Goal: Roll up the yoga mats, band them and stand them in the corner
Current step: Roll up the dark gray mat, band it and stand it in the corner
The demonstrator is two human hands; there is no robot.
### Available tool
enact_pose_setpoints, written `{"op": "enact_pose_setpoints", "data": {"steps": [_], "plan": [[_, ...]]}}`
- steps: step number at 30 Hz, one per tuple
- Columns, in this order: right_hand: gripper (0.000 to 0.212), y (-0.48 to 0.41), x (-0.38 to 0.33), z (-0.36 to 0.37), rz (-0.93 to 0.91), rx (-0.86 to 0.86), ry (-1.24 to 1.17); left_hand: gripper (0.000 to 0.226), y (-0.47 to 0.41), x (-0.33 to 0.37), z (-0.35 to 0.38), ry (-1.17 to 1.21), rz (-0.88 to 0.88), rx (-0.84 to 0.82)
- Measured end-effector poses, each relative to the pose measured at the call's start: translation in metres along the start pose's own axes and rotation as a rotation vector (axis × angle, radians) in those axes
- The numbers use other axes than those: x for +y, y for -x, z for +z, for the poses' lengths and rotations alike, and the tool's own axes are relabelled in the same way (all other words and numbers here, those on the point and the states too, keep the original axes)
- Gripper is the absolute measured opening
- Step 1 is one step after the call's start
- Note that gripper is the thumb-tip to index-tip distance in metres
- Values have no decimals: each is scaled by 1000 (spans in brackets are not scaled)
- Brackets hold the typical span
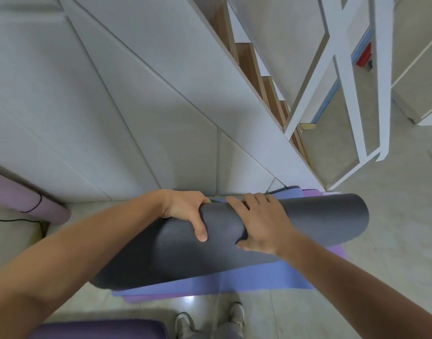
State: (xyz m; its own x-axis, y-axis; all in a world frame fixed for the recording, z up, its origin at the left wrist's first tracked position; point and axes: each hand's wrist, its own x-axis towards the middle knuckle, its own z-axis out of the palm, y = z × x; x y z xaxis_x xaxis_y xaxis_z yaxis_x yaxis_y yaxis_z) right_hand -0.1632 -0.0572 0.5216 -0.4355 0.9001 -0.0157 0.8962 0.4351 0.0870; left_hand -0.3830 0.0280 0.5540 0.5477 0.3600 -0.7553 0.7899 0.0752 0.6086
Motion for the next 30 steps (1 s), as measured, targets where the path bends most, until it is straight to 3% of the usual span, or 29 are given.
{"op": "enact_pose_setpoints", "data": {"steps": [3,5,8,9,11,14,17,20,23,25,27,30], "plan": [[83,-9,3,-13,-10,-148,-99,54,3,2,1,-19,-28,-51],[72,-15,8,-23,-1,-255,-177,71,4,3,3,-107,1,7],[63,-25,18,-34,51,-362,-312,105,9,3,21,-631,-1,264],[62,-28,22,-37,68,-396,-356,110,10,2,32,-817,-13,393],[61,-31,26,-40,79,-438,-385,102,9,-1,49,-963,-24,592],[76,-25,22,-36,59,-416,-336,80,6,-1,45,-915,-25,603],[116,-8,7,-24,17,-340,-129,73,6,3,20,-690,-8,408],[103,0,-2,-22,34,-245,-118,68,11,10,5,-383,31,159],[80,-8,6,-31,51,-284,-246,79,16,16,4,-320,20,76],[72,-14,14,-33,90,-355,-324,103,16,16,16,-562,34,201],[72,-20,22,-37,133,-422,-407,116,15,14,35,-912,19,425],[72,-24,24,-42,111,-443,-443,95,9,9,47,-1029,21,617]]}}
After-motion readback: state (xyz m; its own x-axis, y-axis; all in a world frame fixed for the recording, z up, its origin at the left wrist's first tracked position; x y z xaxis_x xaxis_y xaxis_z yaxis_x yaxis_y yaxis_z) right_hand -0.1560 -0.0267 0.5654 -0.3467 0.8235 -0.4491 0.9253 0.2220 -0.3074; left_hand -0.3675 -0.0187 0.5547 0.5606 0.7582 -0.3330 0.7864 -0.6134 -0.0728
